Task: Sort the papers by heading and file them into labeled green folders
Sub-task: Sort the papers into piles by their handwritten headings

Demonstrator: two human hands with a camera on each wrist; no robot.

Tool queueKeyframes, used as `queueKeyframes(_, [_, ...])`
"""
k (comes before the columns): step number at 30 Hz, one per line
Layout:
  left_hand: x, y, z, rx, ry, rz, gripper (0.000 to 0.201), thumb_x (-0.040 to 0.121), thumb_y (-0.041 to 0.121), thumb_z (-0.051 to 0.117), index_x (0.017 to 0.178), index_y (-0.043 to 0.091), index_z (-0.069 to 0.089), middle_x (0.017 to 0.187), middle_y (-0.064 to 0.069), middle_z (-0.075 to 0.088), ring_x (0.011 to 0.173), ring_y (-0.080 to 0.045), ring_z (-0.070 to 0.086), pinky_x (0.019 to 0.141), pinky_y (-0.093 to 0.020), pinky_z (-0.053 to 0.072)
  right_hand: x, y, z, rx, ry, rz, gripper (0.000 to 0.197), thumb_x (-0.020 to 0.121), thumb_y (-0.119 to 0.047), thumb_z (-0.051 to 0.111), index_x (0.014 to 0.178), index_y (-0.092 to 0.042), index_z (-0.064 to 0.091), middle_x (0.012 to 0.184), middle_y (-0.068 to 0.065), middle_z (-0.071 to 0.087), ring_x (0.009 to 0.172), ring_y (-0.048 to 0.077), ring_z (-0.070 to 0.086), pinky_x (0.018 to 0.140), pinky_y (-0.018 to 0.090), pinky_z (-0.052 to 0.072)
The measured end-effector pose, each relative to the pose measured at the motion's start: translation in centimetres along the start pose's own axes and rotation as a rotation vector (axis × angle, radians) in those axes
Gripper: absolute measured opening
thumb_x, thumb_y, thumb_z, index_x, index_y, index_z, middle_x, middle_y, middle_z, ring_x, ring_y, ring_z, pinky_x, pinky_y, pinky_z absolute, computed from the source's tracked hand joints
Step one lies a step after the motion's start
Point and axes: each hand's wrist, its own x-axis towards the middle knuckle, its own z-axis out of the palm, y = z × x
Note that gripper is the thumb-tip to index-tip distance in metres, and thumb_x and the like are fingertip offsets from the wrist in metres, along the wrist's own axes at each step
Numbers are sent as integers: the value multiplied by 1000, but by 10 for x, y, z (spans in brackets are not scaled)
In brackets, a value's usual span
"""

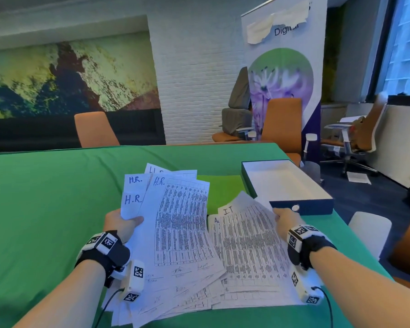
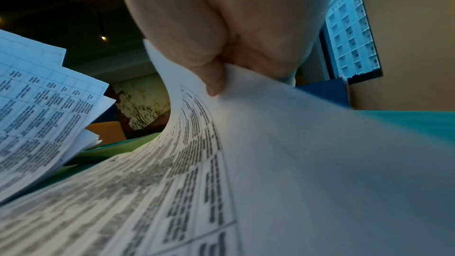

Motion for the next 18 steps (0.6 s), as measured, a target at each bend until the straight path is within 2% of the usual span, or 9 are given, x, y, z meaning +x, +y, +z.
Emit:
queueKeyframes(2, [3,1,1,18,-3,5,30,80,2,70,108,-2,65,111,-20,66,89,-30,60,84,-41,49,3,-8,-8,40,54,-35,36,91,0,37,118,-14,56,115,13,63,103,31,61,91,41,49])
queueKeyframes(4, [4,3,1,34,-5,13,28,79,2,70,107,-2,65,109,-19,66,86,-30,60,81,-40,50,7,-17,-16,111,130,-93,31,93,-6,37,108,-18,61,108,12,67,94,31,62,84,37,48])
queueKeyframes(5, [5,4,2,38,-8,18,28,80,3,70,107,-2,66,108,-19,67,86,-29,61,80,-39,50,9,-22,-20,150,166,-116,29,95,-8,38,108,-17,62,108,13,67,95,32,62,84,35,47])
queueKeyframes(8, [5,4,4,63,-35,26,28,80,3,69,107,-2,66,103,-16,67,84,-27,60,77,-35,48,14,-35,-24,260,256,-173,30,99,-15,39,122,-9,58,118,16,62,107,33,57,91,34,42])
queueKeyframes(10, [6,0,5,78,-49,25,25,80,1,68,105,-3,66,99,-16,66,83,-28,61,76,-34,47,15,-42,-25,330,286,-207,26,99,-15,40,115,-7,60,111,17,63,100,33,57,84,33,42])
queueKeyframes(12, [7,-5,4,90,-57,21,23,80,-1,68,103,-4,65,95,-16,65,83,-30,61,77,-36,47,15,-48,-25,381,291,-226,20,99,-14,40,103,-10,60,97,13,62,89,30,56,77,30,40])
queueKeyframes(14, [8,-10,1,92,-73,9,21,79,-4,68,100,-2,65,91,-15,64,82,-29,59,76,-36,45,16,-51,-25,396,297,-235,17,99,-13,41,94,-14,57,91,11,59,83,27,53,74,29,38])
queueKeyframes(16, [9,-13,1,89,-97,-12,16,79,-7,66,89,5,62,82,-11,60,78,-26,54,73,-34,42,19,-51,-27,396,331,-227,18,99,-13,40,96,-11,58,94,14,61,84,27,52,75,30,38])
queueKeyframes(18, [11,-17,2,106,-109,-14,21,79,-11,60,73,8,57,73,-9,54,72,-22,45,69,-29,37,21,-51,-30,404,377,-200,21,99,-12,40,102,-6,60,97,15,60,87,29,52,77,32,38])
